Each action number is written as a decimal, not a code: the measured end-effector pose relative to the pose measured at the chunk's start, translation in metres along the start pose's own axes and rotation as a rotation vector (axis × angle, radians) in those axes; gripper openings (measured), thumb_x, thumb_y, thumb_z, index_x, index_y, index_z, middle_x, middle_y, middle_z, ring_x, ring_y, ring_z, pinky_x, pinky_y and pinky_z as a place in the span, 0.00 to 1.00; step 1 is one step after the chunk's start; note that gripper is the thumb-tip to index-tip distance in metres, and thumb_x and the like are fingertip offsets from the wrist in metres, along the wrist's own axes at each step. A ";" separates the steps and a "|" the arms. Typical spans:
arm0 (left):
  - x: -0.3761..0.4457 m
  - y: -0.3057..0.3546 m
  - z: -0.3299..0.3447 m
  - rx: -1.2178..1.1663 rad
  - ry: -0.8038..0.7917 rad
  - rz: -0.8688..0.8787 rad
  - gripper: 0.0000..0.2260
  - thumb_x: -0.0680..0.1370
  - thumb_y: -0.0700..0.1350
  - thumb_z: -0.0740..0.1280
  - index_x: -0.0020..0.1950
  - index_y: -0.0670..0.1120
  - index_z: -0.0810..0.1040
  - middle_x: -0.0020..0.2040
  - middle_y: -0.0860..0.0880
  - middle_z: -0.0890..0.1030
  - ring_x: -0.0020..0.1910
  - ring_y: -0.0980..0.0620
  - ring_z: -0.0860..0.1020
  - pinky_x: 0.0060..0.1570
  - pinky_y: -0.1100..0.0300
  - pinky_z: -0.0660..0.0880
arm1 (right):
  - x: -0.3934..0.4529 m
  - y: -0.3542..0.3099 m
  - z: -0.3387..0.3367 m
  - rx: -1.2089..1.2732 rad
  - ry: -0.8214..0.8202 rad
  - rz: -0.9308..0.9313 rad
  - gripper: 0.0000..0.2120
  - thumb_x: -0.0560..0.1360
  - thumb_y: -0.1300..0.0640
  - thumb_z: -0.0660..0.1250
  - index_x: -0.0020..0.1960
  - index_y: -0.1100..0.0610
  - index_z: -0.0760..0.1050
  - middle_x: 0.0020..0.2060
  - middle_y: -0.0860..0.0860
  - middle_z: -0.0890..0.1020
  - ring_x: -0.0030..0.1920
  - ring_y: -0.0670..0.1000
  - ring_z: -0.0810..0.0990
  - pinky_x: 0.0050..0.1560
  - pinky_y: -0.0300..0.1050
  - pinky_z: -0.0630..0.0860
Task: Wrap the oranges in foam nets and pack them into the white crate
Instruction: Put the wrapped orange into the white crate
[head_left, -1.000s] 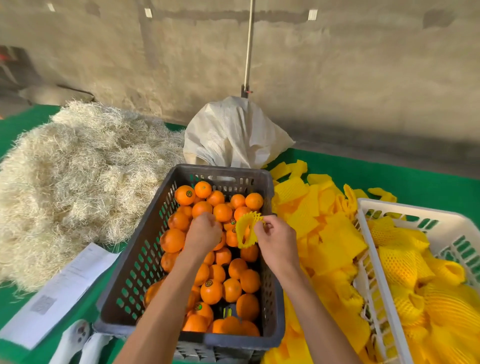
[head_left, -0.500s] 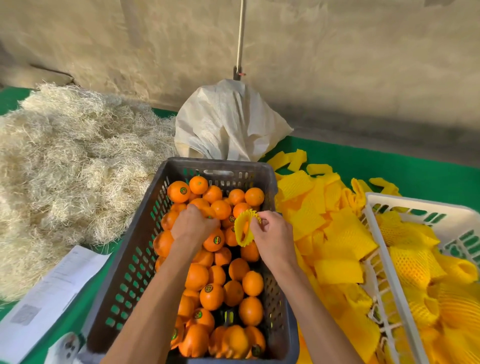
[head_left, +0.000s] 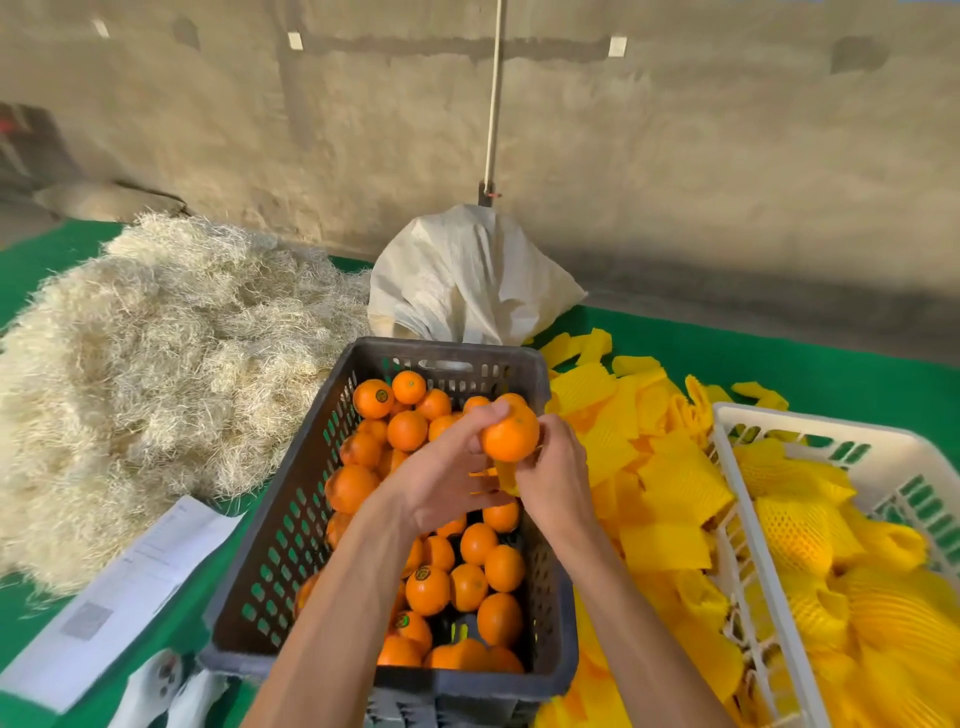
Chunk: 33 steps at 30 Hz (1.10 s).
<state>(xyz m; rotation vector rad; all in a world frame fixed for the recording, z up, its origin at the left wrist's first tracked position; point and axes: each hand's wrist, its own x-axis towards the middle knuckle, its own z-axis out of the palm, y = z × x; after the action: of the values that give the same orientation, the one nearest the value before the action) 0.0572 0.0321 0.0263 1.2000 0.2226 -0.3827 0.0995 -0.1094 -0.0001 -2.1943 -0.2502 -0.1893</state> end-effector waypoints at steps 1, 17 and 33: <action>-0.001 -0.003 0.005 -0.023 0.000 0.008 0.32 0.74 0.66 0.73 0.71 0.48 0.79 0.67 0.44 0.82 0.66 0.43 0.81 0.69 0.45 0.75 | -0.002 0.001 -0.005 0.035 -0.013 -0.003 0.08 0.77 0.62 0.71 0.55 0.59 0.76 0.53 0.55 0.80 0.55 0.54 0.78 0.51 0.44 0.72; 0.017 -0.039 0.062 0.764 0.557 0.419 0.10 0.74 0.51 0.79 0.43 0.49 0.80 0.33 0.55 0.78 0.28 0.57 0.74 0.27 0.62 0.69 | -0.023 0.028 -0.068 0.003 0.036 -0.232 0.10 0.82 0.57 0.66 0.62 0.55 0.81 0.52 0.48 0.76 0.49 0.42 0.74 0.46 0.21 0.67; 0.055 -0.050 0.135 0.955 0.498 0.513 0.41 0.71 0.54 0.81 0.77 0.44 0.63 0.70 0.42 0.70 0.68 0.42 0.73 0.60 0.52 0.75 | -0.040 0.085 -0.130 0.192 0.111 -0.058 0.12 0.82 0.47 0.64 0.63 0.48 0.78 0.59 0.43 0.78 0.60 0.42 0.78 0.57 0.44 0.81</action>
<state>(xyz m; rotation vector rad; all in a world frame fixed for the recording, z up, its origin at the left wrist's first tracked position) 0.0826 -0.1190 0.0109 2.2225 0.1460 0.3266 0.0760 -0.2685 0.0015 -1.9808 -0.2588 -0.3055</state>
